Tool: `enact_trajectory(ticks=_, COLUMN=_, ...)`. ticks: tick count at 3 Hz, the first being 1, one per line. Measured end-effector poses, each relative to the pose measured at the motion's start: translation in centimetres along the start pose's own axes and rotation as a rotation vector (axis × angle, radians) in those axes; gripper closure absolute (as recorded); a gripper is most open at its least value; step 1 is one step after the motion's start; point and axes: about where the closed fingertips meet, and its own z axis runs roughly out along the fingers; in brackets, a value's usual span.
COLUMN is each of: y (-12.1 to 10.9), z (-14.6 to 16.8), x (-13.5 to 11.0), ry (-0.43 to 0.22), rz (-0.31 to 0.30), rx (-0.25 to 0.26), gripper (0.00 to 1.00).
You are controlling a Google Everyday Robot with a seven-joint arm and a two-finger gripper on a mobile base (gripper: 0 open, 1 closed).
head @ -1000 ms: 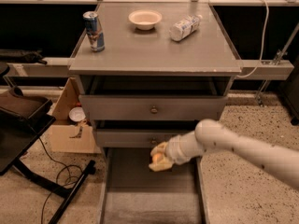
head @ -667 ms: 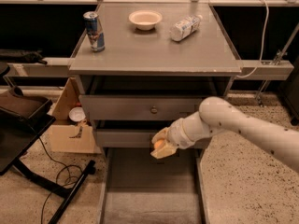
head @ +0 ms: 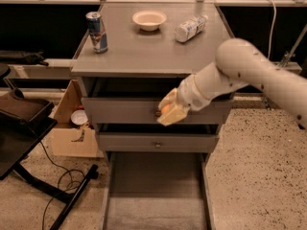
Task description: Pick orange from bottom drawer and place on counter
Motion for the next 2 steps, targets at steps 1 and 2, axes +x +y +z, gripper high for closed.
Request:
enact_trajectory(ticks=1, y=-3.7, z=-4.1, x=-3.8, ry=-0.03, rz=0.043, rx=0.063, gripper=1.0)
enact_trajectory(ticks=2, y=-9.9, z=-6.6, x=-7.9, ry=-0.133, rz=0.118, rx=0.173, gripper=1.0)
